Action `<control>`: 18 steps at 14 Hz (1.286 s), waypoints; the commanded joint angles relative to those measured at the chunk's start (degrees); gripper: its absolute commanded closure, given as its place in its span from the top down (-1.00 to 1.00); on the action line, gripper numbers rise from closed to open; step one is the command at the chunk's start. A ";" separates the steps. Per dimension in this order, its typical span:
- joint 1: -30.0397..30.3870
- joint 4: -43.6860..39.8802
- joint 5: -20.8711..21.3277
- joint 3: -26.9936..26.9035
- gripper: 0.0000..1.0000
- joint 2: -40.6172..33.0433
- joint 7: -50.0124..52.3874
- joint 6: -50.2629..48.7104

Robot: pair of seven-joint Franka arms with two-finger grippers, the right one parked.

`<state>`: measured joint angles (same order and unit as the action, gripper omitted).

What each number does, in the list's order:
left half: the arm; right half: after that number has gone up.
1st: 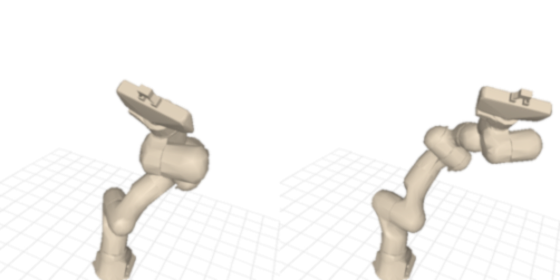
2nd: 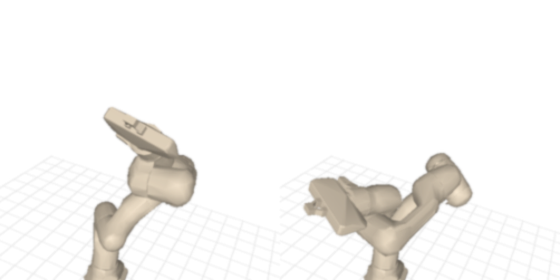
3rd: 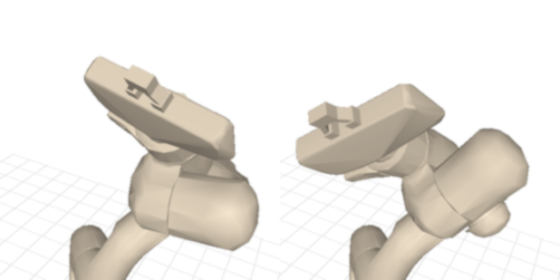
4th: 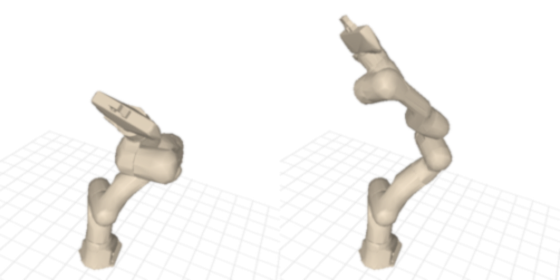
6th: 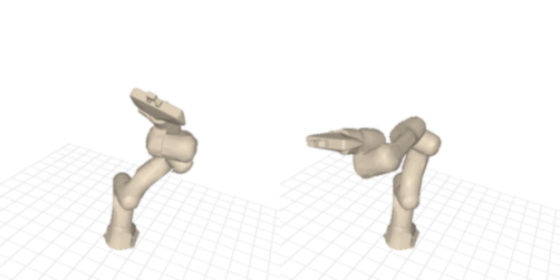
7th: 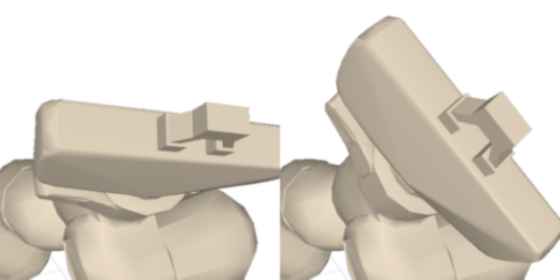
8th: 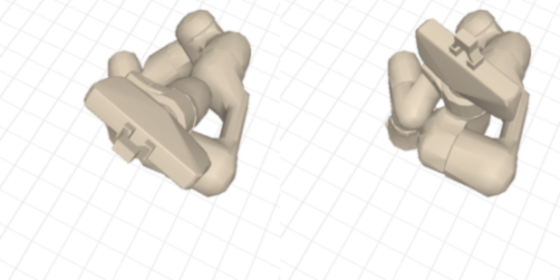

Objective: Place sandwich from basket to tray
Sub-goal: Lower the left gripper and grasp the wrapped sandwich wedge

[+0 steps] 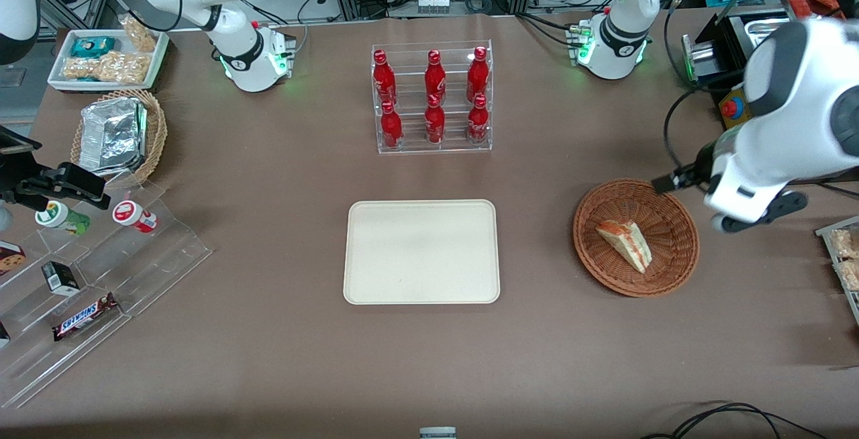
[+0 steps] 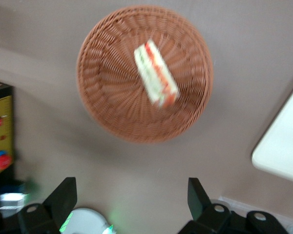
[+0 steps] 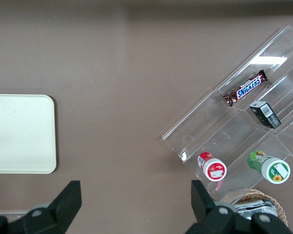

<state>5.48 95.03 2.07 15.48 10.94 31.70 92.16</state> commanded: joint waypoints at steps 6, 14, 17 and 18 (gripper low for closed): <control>0.24 16.41 -0.05 -0.45 1.00 2.85 15.48 24.36; 0.77 16.50 0.21 -0.98 1.00 9.88 19.79 32.72; 0.77 17.11 0.56 -1.06 1.00 11.38 20.16 33.52; 0.85 17.90 0.56 -1.07 1.00 11.47 20.33 34.31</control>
<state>5.93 111.72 2.05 14.16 22.17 50.54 124.58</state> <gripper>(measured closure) 0.000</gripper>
